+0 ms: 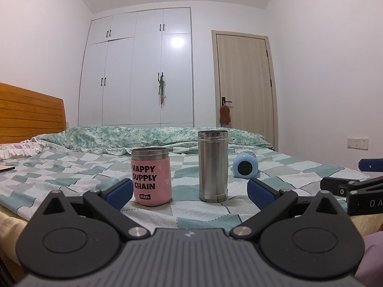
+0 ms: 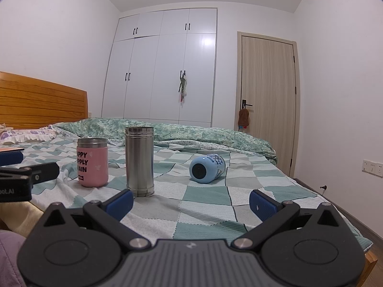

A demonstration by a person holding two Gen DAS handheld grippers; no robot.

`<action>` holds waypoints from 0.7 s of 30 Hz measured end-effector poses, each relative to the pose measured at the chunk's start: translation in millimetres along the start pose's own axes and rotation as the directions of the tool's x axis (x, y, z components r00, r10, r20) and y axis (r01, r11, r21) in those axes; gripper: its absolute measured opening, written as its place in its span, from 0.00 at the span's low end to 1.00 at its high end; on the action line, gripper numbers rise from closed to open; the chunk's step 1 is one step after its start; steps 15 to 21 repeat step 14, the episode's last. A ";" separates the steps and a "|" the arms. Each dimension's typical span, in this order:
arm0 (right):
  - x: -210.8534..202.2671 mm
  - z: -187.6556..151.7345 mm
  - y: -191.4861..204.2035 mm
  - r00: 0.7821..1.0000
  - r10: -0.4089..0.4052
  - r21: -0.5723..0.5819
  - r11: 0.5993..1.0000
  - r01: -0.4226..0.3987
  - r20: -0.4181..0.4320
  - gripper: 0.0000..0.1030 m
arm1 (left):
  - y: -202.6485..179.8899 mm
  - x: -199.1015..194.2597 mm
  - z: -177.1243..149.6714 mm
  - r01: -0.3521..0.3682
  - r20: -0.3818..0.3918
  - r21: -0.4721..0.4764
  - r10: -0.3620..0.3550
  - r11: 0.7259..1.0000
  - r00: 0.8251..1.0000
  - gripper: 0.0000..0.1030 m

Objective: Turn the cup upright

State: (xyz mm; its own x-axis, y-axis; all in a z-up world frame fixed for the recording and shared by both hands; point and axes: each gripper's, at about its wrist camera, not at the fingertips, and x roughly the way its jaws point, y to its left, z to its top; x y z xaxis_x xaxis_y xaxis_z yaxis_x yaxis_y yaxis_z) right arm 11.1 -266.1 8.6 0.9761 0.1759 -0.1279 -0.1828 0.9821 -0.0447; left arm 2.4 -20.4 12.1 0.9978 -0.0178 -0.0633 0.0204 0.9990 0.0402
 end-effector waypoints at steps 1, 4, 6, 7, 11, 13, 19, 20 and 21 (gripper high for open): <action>-0.1 0.0 -0.2 1.000 0.000 0.000 1.000 0.000 0.000 1.00 | -0.4 0.1 -0.1 0.004 0.000 0.001 -0.004 1.000 1.000 1.00; -0.1 0.0 -0.1 1.000 0.000 0.000 1.000 0.000 0.000 1.00 | -1.5 -1.1 -0.5 0.004 0.003 0.009 -0.004 1.000 1.000 1.00; -0.1 0.1 -0.2 1.000 0.001 0.000 1.000 -0.001 0.000 1.00 | -1.3 -0.9 -1.0 -0.003 0.001 0.008 0.003 1.000 1.000 1.00; -0.1 0.1 -0.2 1.000 0.000 0.000 1.000 0.000 0.000 1.00 | -0.6 -0.6 -1.1 -0.001 0.000 0.004 0.001 1.000 1.000 1.00; -0.1 0.0 -0.2 1.000 0.000 0.000 1.000 0.000 0.000 1.00 | -0.1 -1.8 -1.6 -0.001 0.007 0.002 0.001 1.000 1.000 1.00; -0.1 0.0 -0.2 1.000 0.000 0.000 1.000 0.000 0.000 1.00 | -1.0 -1.2 -1.8 -0.002 0.004 0.008 0.002 1.000 1.000 1.00; -0.2 -0.1 0.1 1.000 0.000 -0.001 1.000 0.000 0.000 1.00 | -1.3 -0.8 -1.5 -0.002 0.002 0.009 0.002 1.000 1.000 1.00; -0.2 -0.1 0.1 1.000 0.000 -0.001 1.000 0.000 0.000 1.00 | -1.3 -0.8 -1.5 -0.002 0.002 0.009 0.002 1.000 1.000 1.00; -0.2 -0.1 0.1 1.000 0.000 -0.001 1.000 0.000 0.000 1.00 | -1.3 -0.8 -1.5 -0.002 0.002 0.009 0.002 1.000 1.000 1.00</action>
